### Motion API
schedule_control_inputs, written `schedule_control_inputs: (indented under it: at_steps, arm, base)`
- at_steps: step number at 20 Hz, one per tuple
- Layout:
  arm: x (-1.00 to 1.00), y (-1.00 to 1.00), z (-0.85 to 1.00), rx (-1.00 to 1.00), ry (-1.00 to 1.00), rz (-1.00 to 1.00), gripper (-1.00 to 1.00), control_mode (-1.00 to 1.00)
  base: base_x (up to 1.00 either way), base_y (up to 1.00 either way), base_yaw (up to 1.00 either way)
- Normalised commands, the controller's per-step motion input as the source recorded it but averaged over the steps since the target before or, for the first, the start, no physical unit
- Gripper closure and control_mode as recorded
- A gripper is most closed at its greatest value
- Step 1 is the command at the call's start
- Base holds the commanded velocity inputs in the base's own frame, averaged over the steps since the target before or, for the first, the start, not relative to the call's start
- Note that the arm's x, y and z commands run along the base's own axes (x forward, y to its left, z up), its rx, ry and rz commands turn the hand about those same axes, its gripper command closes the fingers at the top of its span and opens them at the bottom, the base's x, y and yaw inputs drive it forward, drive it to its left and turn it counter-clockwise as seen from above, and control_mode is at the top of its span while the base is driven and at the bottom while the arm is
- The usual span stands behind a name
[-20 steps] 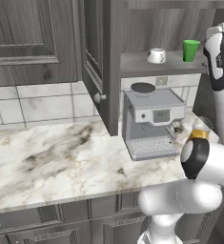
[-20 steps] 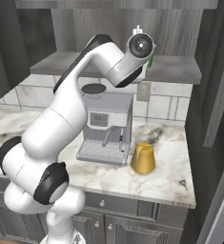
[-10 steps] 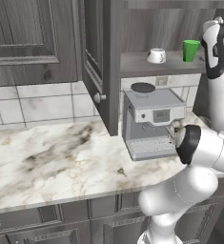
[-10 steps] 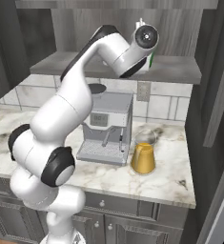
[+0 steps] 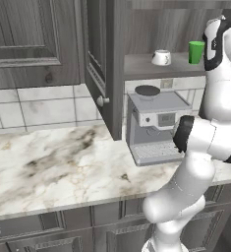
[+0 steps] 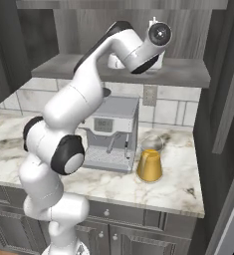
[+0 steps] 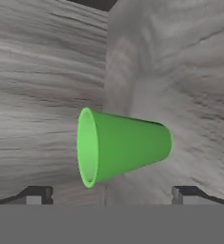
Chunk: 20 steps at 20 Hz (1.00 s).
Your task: There is a tray on the dining counter. Grab the cup, mug, and pitcher and place them on the tray. The pitcher may be placed next to the tray if it cannot fit the tray.
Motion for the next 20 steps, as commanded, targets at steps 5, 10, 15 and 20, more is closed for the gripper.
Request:
schedule_control_inputs:
  at_steps: [5,10,15,20]
  arm:
    - [0.31,-0.32,0.0,0.0,0.01,0.0,-1.0,-1.0]
    - [0.25,-0.13,0.0,0.0,0.08,0.0,-1.0,-1.0]
    - [0.27,-0.01,0.0,0.0,0.11,0.01,-1.0,-1.0]
    - [0.18,0.0,0.0,0.0,0.08,0.0,-1.0,-1.0]
  base:
    - [0.0,0.0,0.0]
    - [0.0,0.0,0.0]
    - [0.0,0.0,0.0]
    - [0.0,0.0,0.0]
